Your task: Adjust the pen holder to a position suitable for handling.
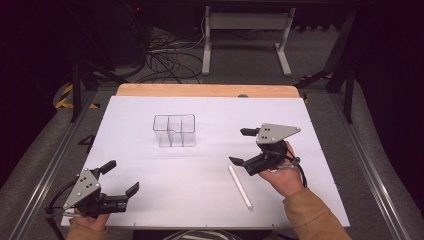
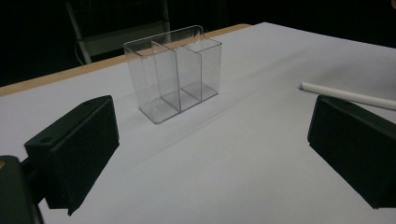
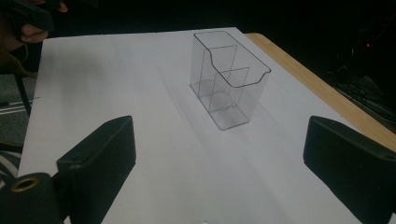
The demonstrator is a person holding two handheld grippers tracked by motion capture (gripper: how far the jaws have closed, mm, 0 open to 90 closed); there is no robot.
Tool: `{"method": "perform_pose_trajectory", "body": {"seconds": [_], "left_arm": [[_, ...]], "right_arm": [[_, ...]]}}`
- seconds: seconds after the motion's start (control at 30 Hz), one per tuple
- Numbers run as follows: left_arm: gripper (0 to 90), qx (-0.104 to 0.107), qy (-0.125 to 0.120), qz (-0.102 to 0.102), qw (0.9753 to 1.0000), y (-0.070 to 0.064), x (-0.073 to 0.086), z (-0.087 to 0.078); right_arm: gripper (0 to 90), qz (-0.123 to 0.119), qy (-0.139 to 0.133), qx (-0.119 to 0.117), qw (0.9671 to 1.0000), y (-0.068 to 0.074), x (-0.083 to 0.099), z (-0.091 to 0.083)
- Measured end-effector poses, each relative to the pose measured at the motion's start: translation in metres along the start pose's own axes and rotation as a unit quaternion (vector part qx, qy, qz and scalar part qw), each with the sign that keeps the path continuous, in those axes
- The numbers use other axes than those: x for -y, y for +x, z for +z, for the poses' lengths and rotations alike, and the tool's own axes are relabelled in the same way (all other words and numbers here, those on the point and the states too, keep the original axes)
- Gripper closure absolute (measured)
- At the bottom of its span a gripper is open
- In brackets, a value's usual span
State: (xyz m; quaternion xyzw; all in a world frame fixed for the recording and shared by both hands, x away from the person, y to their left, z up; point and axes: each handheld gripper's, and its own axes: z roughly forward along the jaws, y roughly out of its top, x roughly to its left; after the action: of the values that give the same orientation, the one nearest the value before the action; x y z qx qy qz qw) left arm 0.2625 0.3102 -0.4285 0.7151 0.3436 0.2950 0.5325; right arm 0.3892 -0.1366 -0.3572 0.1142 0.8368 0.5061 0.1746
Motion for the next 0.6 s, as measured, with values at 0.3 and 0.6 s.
{"method": "perform_pose_trajectory", "body": {"seconds": [0.3,0.6], "left_arm": [[2.9,0.001,0.002,0.000,1.0000,0.001,0.000,0.000],[2.9,0.001,0.005,0.002,1.0000,0.004,0.000,0.001]], "right_arm": [[10.2,-0.013,0.014,-0.018,0.9996,-0.008,-0.019,0.027],[10.9,-0.021,0.019,-0.028,0.9992,-0.015,-0.030,0.046]]}}
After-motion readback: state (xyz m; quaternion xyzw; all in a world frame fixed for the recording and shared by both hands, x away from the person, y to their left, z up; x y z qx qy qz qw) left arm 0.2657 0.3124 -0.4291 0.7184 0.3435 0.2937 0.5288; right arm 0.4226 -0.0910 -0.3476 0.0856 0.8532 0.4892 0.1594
